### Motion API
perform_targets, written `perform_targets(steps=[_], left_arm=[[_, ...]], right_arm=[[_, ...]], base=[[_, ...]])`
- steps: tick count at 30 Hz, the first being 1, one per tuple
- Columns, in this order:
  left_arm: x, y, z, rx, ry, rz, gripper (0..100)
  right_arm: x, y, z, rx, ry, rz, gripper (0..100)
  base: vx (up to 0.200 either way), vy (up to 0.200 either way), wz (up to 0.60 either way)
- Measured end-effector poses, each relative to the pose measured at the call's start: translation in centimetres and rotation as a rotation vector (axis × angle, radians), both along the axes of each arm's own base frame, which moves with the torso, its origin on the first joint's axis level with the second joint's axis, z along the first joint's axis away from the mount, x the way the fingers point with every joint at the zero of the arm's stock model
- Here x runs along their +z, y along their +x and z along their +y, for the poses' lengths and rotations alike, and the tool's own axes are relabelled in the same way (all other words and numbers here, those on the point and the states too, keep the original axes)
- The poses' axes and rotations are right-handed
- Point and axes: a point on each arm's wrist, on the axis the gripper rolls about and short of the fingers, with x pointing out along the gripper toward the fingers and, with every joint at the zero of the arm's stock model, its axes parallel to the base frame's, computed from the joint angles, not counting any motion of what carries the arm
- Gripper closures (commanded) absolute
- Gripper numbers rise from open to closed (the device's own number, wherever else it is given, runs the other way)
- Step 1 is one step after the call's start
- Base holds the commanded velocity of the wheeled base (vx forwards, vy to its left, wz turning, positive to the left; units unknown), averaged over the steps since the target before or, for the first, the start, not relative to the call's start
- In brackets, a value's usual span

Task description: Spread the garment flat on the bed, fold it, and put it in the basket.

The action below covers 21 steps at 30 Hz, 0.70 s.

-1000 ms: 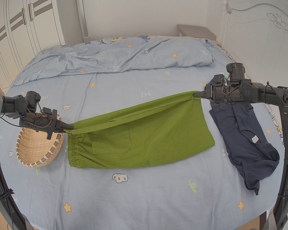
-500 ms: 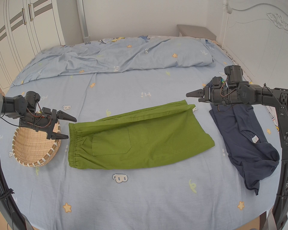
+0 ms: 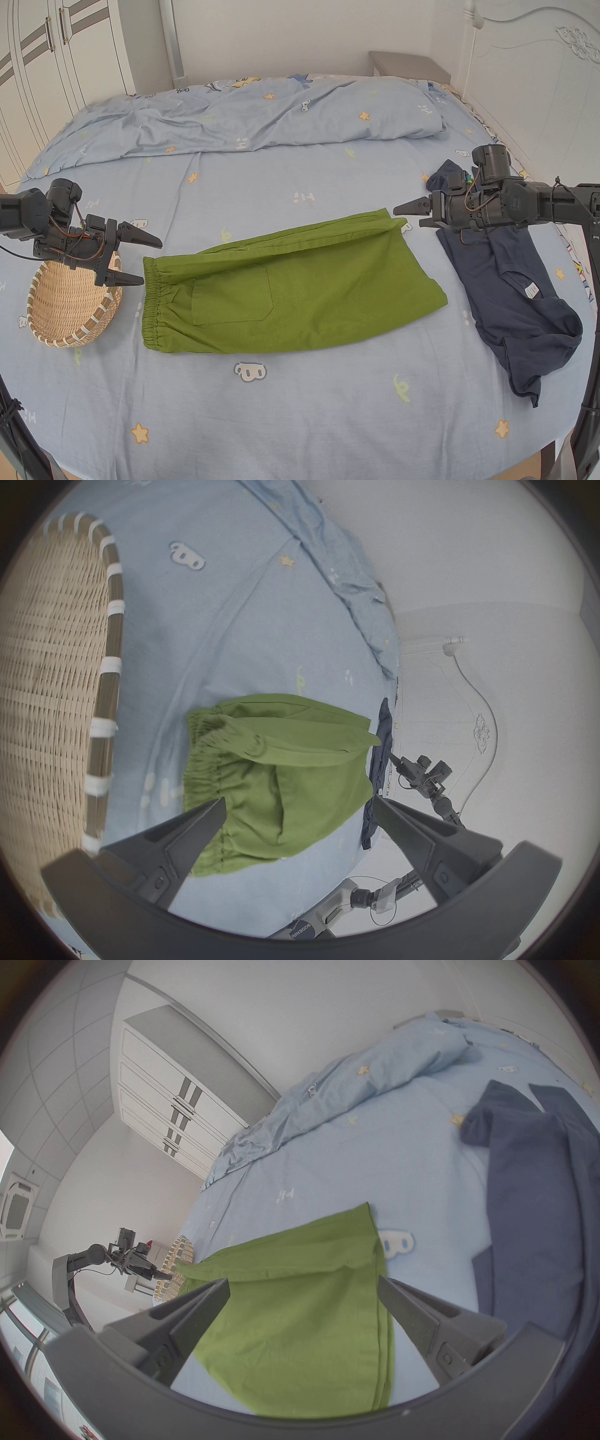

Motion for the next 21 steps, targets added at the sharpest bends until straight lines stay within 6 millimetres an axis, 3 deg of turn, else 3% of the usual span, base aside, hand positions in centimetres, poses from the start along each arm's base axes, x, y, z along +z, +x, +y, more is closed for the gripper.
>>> perform_targets(steps=[9,21], left_arm=[[1.9,-1.7,-4.5,-0.108,0.021,-0.046,0],[0.4,0.6,-11.1,-0.174,0.17,-0.087,0]], right_arm=[[-1.1,-3.5,-1.7,-0.029,0.027,0.055,0],[-0.7,-7.9,-3.3,-0.006,0.13,-0.078,0]], base=[[0.0,0.0,0.0],[0.0,0.0,0.0]])
